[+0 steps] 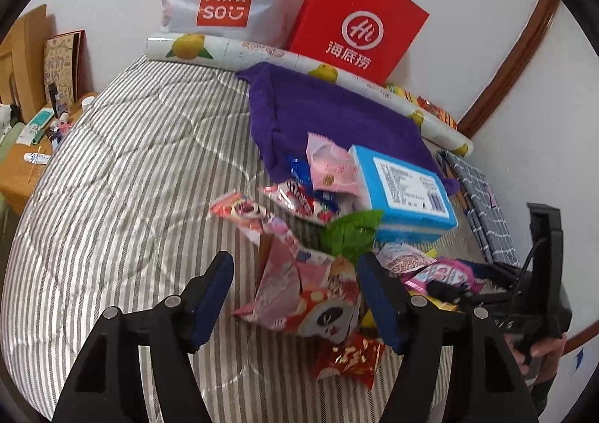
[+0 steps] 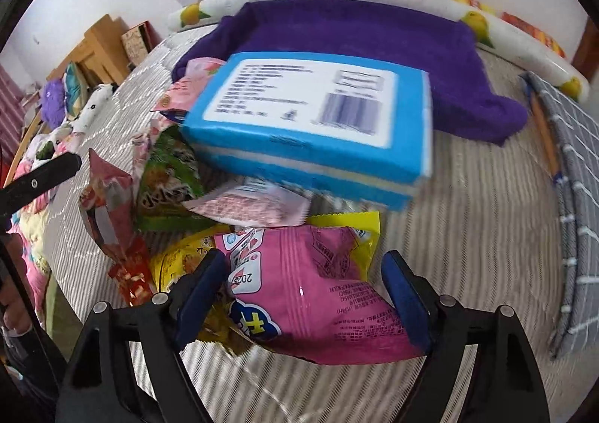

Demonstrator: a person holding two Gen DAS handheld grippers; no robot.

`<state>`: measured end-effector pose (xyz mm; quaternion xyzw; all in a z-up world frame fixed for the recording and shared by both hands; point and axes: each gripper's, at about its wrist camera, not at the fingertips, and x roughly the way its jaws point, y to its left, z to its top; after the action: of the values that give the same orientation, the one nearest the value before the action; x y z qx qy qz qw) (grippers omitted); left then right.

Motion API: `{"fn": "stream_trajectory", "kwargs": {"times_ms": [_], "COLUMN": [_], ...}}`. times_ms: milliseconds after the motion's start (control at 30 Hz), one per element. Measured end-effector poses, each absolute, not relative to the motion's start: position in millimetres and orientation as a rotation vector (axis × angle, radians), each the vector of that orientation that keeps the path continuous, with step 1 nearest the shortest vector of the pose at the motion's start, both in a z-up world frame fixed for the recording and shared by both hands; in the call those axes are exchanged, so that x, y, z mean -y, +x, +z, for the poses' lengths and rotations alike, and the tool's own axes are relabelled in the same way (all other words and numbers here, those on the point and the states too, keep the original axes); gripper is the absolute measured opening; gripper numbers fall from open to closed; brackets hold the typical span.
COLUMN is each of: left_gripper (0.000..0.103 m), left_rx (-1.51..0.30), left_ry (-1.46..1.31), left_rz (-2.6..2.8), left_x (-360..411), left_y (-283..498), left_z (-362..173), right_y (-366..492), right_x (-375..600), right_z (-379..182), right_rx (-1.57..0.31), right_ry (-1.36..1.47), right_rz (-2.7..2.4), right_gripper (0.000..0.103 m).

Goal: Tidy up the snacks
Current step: 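Grasp the pink-and-yellow snack bag with the right gripper while the left lifts the panda bag, then carry both held snack bags over the purple towel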

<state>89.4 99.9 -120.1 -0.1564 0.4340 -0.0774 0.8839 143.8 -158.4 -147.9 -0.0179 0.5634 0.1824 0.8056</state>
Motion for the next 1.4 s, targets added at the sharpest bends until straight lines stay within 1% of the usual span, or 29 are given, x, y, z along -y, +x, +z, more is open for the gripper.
{"fn": "stream_trajectory", "kwargs": {"times_ms": [67,133,300,567,667,733,767,833,900,933,1167,1400], "left_gripper": [0.073,0.08,0.082,0.082,0.08,0.068,0.068,0.063,0.062,0.06,0.06,0.06], "left_rx": [-0.905,-0.902,-0.914,-0.954,-0.956,-0.955,-0.954,-0.943,-0.941,-0.94,-0.91,-0.868], "left_ry": [-0.312,-0.301,-0.239,-0.17,-0.176,-0.181,-0.18,-0.174,-0.173,-0.174,-0.205,-0.226], "left_rz": [-0.169,-0.178,-0.187,-0.152,-0.155,-0.165,-0.166,-0.172,-0.179,-0.181,-0.187,-0.211], "left_x": [-97,-93,-79,-70,-73,-74,-74,-74,-75,-76,-85,-83], "left_y": [86,82,81,90,92,92,92,91,90,89,83,88], "left_z": [-121,-122,-128,-147,-149,-148,-147,-145,-143,-142,-125,-94], "right_y": [139,134,120,112,112,111,111,109,106,105,100,106], "right_x": [170,182,197,178,177,178,179,180,183,184,192,203], "right_z": [-147,-147,-147,-159,-162,-162,-162,-161,-158,-157,-139,-102], "right_rx": [-1.198,-1.187,-1.176,-1.178,-1.171,-1.168,-1.165,-1.154,-1.141,-1.139,-1.096,-1.036], "right_ry": [-0.032,-0.019,0.009,-0.088,-0.105,-0.099,-0.096,-0.095,-0.085,-0.08,-0.034,0.033], "right_rz": [0.363,0.328,0.312,0.32,0.313,0.311,0.309,0.302,0.295,0.295,0.282,0.253], "right_gripper": [0.083,0.083,0.083,0.085,0.086,0.086,0.086,0.083,0.081,0.08,0.08,0.08]}}
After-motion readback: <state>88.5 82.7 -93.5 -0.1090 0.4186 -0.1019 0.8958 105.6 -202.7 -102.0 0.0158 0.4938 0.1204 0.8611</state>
